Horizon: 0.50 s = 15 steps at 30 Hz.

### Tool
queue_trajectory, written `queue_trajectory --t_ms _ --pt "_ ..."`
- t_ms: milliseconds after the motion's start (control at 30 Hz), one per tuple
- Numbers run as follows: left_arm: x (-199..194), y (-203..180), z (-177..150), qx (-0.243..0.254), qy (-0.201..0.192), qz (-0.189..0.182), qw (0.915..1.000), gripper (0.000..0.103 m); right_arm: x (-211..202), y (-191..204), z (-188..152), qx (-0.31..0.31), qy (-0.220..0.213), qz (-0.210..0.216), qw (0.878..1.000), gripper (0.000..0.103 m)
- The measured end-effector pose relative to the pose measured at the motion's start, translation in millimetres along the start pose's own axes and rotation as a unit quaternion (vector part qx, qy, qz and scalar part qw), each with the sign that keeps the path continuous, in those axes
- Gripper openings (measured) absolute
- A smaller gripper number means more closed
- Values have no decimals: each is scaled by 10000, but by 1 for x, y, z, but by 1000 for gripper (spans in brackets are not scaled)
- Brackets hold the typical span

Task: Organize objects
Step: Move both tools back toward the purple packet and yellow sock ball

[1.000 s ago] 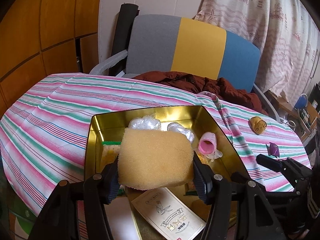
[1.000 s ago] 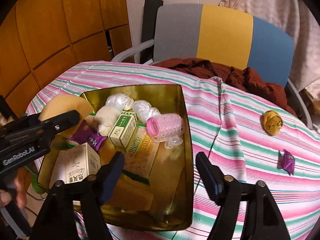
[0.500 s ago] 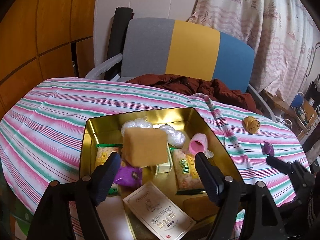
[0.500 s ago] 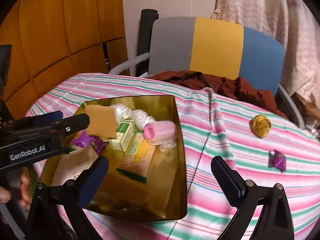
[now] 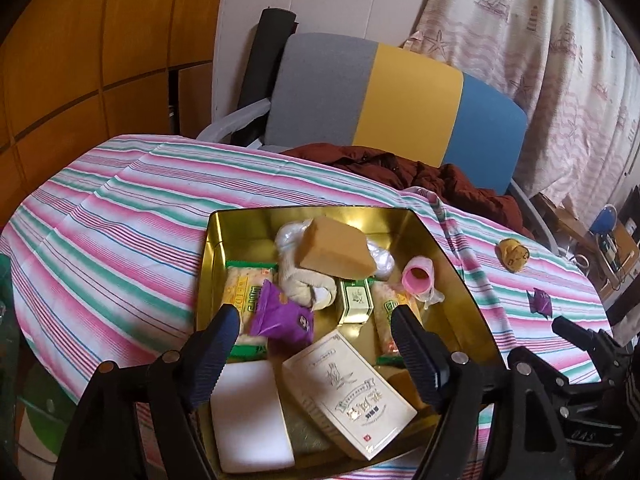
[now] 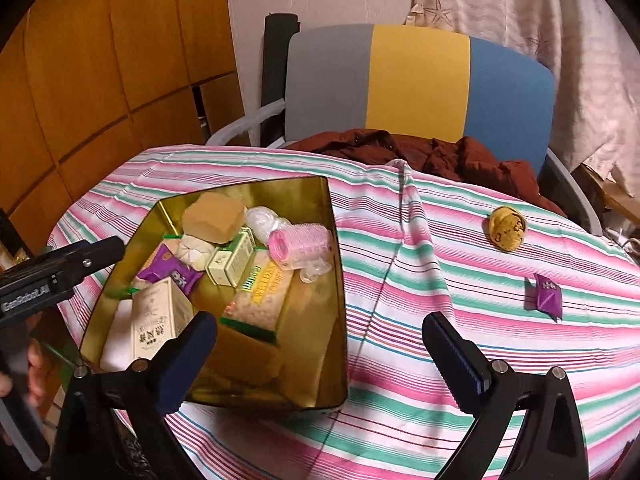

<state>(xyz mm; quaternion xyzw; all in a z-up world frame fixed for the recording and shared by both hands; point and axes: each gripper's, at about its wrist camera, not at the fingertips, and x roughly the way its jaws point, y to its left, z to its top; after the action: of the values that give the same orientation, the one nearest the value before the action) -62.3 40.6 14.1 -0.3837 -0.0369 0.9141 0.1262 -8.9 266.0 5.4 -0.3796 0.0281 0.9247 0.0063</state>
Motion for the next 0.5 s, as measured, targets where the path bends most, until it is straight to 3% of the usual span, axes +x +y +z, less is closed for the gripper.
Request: queue_trajectory --t_ms 500 --pt "-13 -38 -7 564 -45 -125 9983 79 -13 -32 6 -44 -47 -368 9993 103"
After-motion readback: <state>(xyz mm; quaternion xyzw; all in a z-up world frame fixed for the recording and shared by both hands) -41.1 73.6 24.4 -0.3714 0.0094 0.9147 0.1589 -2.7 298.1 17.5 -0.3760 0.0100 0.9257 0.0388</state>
